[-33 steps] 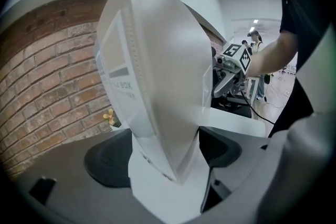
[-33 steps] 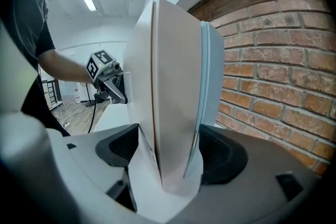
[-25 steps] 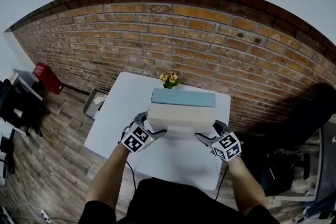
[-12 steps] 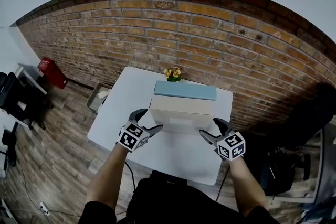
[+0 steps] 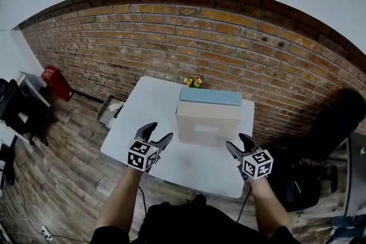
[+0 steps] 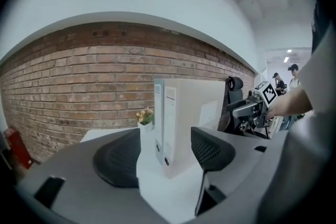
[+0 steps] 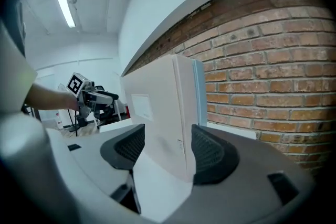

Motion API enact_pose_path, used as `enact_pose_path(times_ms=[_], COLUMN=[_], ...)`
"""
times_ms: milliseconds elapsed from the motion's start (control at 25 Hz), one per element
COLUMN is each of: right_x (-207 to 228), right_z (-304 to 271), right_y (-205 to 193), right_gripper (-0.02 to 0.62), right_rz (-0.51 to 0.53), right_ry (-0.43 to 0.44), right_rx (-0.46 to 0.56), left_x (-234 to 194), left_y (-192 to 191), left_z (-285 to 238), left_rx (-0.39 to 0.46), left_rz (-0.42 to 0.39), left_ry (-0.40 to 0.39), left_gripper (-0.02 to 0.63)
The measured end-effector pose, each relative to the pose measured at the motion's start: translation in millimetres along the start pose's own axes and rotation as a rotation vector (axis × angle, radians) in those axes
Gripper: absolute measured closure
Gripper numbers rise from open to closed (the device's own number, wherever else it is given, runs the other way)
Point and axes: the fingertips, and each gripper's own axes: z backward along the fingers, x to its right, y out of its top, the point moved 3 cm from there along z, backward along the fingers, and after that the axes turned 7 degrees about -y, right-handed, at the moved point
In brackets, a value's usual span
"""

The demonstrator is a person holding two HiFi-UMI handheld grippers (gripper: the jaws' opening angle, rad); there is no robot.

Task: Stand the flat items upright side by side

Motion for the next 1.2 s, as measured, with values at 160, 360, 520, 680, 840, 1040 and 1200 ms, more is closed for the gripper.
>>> enact_pose_path(times_ms=[160, 360, 520, 680, 840, 1040, 1200], right_x=[-17, -67, -126, -169, -186, -199, -201], right_z=[6, -2, -6, -1, 11, 16, 24], right_y=[7, 10, 15, 20, 34, 69, 111], right_gripper=[0.344, 0.396, 0.425, 0.492, 0.578, 0.578, 0.578], right_rz=[-0.049, -0.105, -0.103, -0.122, -0.191, -0.137, -0.093], right_ry=[-0.117, -0.198, -0.178, -0.141, -0.129, -0.09, -0.005], right_rx=[0.033, 0.042, 0.047, 0.044, 0.084, 0.167, 0.228], left_x=[-10, -26, -37, -42, -27, -24, -25], left_y=[2, -6, -10, -11, -5, 6, 38], left_z=[29, 76, 105, 114, 119, 119, 114], left_rx=[0.034, 0.044, 0.074, 0.11, 0.146, 0.147, 0.148], left_rz=[0.001, -0.028, -0.055, -0.028, -0.021, -0.021, -0.031], left_ry=[-0.004, -0.008, -0.028, -0.057, -0.113, -0.094, -0.054], left_gripper=[0.331, 0.385, 0.442, 0.51, 0.541, 0.574, 0.581])
